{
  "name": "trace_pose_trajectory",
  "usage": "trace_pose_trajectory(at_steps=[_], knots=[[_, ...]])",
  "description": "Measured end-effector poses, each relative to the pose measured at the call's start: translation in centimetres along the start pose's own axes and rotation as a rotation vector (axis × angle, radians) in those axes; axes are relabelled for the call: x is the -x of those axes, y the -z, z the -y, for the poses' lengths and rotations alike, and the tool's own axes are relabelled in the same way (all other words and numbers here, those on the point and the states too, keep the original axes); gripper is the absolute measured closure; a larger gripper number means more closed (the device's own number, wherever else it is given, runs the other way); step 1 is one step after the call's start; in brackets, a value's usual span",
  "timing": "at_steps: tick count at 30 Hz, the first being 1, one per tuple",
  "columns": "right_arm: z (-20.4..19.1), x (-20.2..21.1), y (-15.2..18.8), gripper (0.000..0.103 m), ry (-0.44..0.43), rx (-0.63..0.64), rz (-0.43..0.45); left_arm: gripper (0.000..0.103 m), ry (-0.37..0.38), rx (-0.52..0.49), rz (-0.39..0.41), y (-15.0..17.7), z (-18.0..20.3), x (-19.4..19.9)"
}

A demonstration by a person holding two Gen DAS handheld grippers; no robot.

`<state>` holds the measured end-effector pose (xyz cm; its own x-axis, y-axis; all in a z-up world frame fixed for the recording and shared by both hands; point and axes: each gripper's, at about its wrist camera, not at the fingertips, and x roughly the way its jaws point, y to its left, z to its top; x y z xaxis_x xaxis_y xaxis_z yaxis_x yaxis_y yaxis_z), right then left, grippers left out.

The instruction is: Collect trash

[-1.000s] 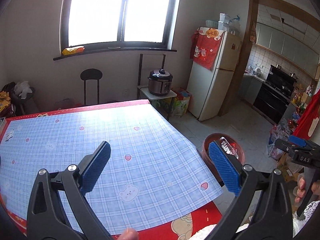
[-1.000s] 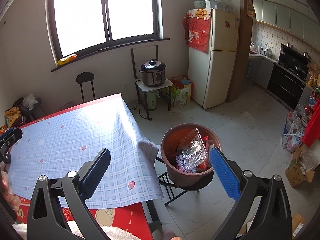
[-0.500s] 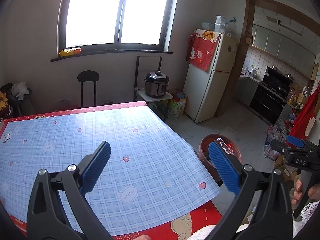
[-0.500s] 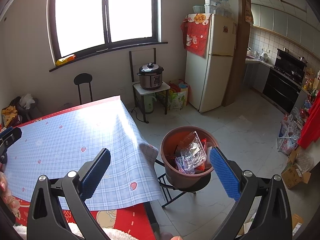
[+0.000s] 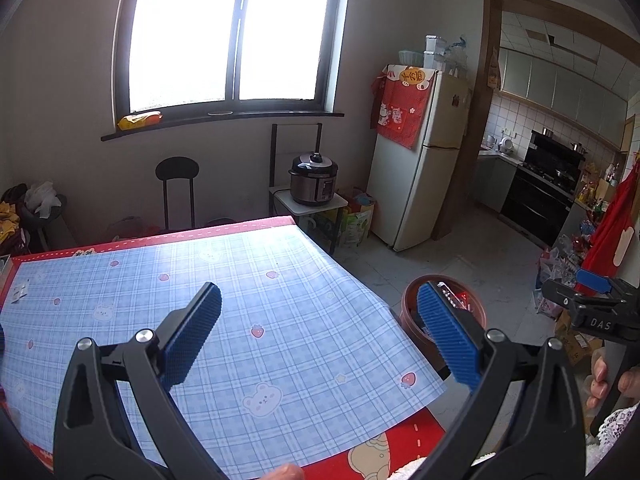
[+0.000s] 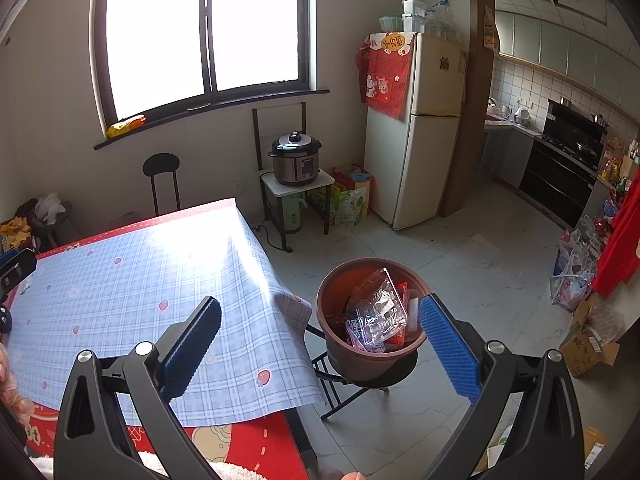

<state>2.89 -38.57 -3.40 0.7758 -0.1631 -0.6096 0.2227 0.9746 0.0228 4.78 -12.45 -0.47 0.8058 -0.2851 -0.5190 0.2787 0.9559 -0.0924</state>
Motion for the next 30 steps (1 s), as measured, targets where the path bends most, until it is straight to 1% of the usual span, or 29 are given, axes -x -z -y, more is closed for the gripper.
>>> trace_pose_trajectory(at_steps=[7,13,22,30], knots=[[0.2,0.3,0.0,0.006,0.016,-0.016,0.013,0.006,0.009,-0.026,0.012,-0.9,0.8,-0.5],[0.7,0.1,0.1,0.006,0.034,-0.041,0.013,0.006,0.016,-0.054,-0.003,-1.1,1.5,-1.3],[1.1,0.1,0.0,0.006,0.043,-0.058,0.021,0.006,0.025,-0.056,-0.015,-1.2,2.0,-1.7],[1.5,0.0,0.0,0.006,0.056,-0.071,0.026,0.006,0.015,-0.058,-0.012,-1.4,2.1,-1.8]])
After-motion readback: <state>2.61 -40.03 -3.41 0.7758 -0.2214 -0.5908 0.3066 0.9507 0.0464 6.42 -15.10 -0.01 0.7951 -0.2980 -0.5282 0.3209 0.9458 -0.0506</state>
